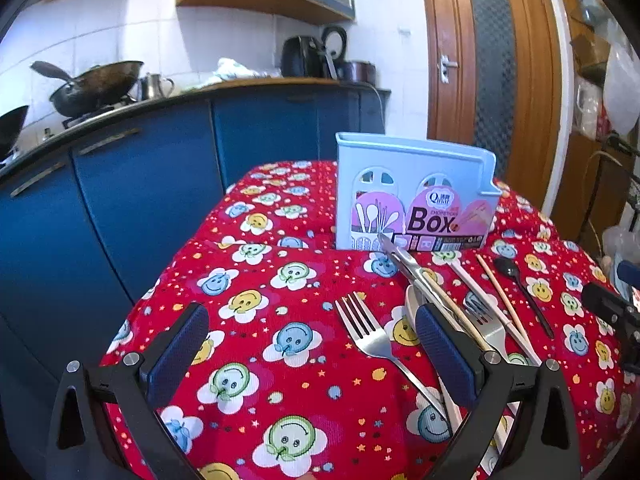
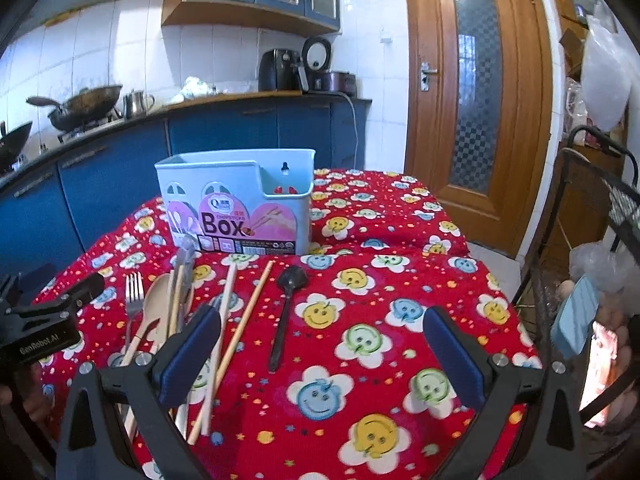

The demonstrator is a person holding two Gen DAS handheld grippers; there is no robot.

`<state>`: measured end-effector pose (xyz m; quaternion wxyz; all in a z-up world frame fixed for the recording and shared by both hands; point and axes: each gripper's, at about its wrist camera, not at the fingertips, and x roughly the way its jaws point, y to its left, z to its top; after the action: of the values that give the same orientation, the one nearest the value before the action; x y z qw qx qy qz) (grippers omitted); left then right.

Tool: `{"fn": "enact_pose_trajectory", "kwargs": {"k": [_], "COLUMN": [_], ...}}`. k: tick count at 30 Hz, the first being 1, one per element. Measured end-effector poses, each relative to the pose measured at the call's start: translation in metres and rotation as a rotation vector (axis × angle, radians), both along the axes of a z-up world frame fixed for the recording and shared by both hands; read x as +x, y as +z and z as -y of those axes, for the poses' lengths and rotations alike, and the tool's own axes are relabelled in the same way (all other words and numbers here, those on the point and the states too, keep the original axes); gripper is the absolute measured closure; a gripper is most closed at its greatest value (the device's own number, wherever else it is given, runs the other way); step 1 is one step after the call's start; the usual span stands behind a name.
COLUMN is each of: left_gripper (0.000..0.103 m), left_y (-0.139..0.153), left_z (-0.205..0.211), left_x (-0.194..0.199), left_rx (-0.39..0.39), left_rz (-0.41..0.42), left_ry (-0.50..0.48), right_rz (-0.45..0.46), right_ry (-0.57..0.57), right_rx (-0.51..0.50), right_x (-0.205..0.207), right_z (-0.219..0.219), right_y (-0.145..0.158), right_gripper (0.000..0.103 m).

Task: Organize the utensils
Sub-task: 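Close the right gripper on the black spoon while the left gripper grasps a silver fork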

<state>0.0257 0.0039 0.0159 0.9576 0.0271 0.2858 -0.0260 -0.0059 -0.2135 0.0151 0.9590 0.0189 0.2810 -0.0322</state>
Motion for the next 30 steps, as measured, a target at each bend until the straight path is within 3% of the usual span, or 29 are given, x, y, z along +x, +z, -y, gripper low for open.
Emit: {"fn": "enact_pose_trajectory", "kwargs": {"k": [5, 7, 12, 18, 24, 30], "left_gripper": [0.007, 0.012, 0.029, 0.043, 0.052, 0.056], "left_y": [0.003, 0.001, -0.008, -0.019, -0.025, -0.027], "left_z": [0.003, 0.003, 0.002, 0.005, 0.016, 0.026], "left_x": [0.018, 0.028, 0.050, 0.069, 0.077, 0.085], "left_rx": [0.015, 0.011, -0.011, -0.105, -0.104, -0.065], "left_rz": [-0.111, -0.180, -0.344, -0.529, -0.581, -0.582], "left_ry": [-0.038, -0.047, -0.058, -0.116, -0.125, -0.141], "right_rz": [-0.133, -0.183, -0.296, -0.463, -0.604, -0.650], "right_ry": [0.042, 0.064, 0.128, 0.189, 0.173, 0.203], "right_rx": [0.007, 0.004, -0.011, 0.011, 0.089, 0.080], "right_x": [0.019, 0.027, 0.045, 0.072, 0.099, 0.108], "right_z": [0.008, 0.009, 0.002, -0.002, 0.011, 0.009], "right_y": [0.004, 0.004, 0.003, -0.004, -0.021, -0.022], "right_gripper": [0.001, 0.005, 0.023, 0.046, 0.062, 0.066]}}
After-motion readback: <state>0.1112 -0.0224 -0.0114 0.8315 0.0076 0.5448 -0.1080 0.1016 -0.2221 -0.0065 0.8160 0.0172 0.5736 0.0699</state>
